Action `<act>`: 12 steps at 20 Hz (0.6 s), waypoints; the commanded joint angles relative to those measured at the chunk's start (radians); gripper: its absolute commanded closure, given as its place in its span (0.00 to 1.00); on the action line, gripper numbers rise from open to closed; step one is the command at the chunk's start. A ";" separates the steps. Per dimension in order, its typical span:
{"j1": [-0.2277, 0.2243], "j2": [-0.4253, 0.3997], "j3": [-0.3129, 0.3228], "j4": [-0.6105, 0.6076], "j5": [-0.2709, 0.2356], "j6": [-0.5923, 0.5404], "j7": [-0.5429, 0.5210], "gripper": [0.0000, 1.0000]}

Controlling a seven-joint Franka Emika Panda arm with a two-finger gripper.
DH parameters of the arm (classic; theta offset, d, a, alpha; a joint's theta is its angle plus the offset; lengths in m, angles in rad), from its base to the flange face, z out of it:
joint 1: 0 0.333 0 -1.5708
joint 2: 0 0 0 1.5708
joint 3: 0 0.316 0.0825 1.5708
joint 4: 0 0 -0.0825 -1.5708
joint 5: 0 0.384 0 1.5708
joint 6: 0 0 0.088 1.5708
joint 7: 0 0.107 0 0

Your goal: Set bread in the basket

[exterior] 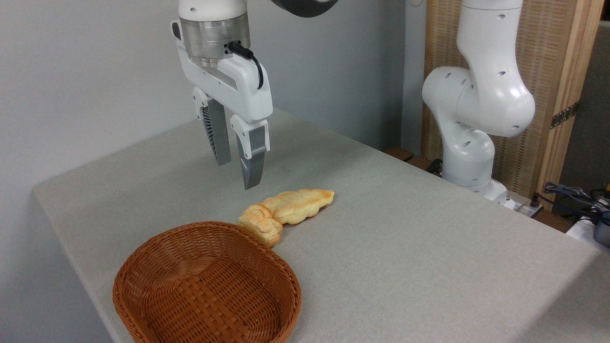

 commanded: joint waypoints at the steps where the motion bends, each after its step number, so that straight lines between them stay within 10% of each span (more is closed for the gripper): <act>1: -0.002 -0.001 0.008 0.009 -0.017 -0.019 0.008 0.00; 12: -0.004 -0.001 0.008 0.009 -0.017 -0.026 0.005 0.00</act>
